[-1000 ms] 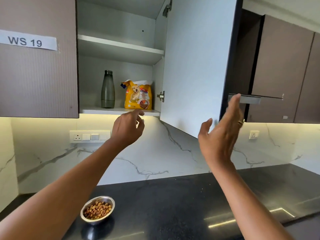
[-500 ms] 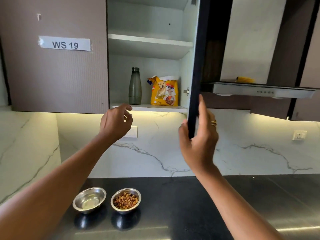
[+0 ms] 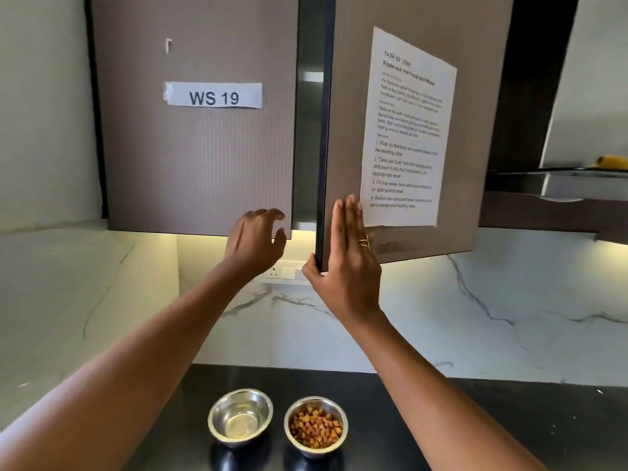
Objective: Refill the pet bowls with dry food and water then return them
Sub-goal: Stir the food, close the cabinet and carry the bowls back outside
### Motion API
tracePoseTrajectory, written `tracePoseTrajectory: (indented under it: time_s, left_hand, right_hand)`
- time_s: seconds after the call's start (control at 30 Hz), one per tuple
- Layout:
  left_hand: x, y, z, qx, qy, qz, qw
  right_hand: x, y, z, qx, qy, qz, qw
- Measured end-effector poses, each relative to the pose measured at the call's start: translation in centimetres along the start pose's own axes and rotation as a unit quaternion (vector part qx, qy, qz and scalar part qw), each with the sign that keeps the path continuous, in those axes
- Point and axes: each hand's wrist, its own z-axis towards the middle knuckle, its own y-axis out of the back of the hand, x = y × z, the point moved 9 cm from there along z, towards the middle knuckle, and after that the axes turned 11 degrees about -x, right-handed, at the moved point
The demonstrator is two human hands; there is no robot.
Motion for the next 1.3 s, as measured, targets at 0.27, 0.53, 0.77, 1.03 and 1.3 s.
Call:
tracePoseTrajectory:
  time_s: [0.27,0.53,0.77,1.03,1.3]
  left_hand:
    - [4.5,-4.3,0.5,0.105,-0.031,0.038,0.993]
    - [9.0,-10.5,-0.5,0.169,-0.058,0.022,0.984]
    - [9.7,-12.4,-1.7,0.139,-0.107,0.049,0.983]
    - [10.1,-12.6,-1.8,0.125,-0.11,0.04,0.985]
    - [9.7,-12.2,-3.0,0.135,-0.099,0.048,0.985]
  right_hand:
    - [-0.4,-7.6,0.1,0.047,0.018,-0.058,0.997]
    - [-2.4,-13.4,-1.2,0.111,0.069,-0.081,0.988]
    - [-3.8,-17.2,-1.8,0.155,0.068,-0.108,0.98]
    - [-4.0,-18.9,-2.1,0.183,0.045,-0.111,0.976]
    - [-3.7,-17.9,-3.7,0.244,0.029,-0.123,0.962]
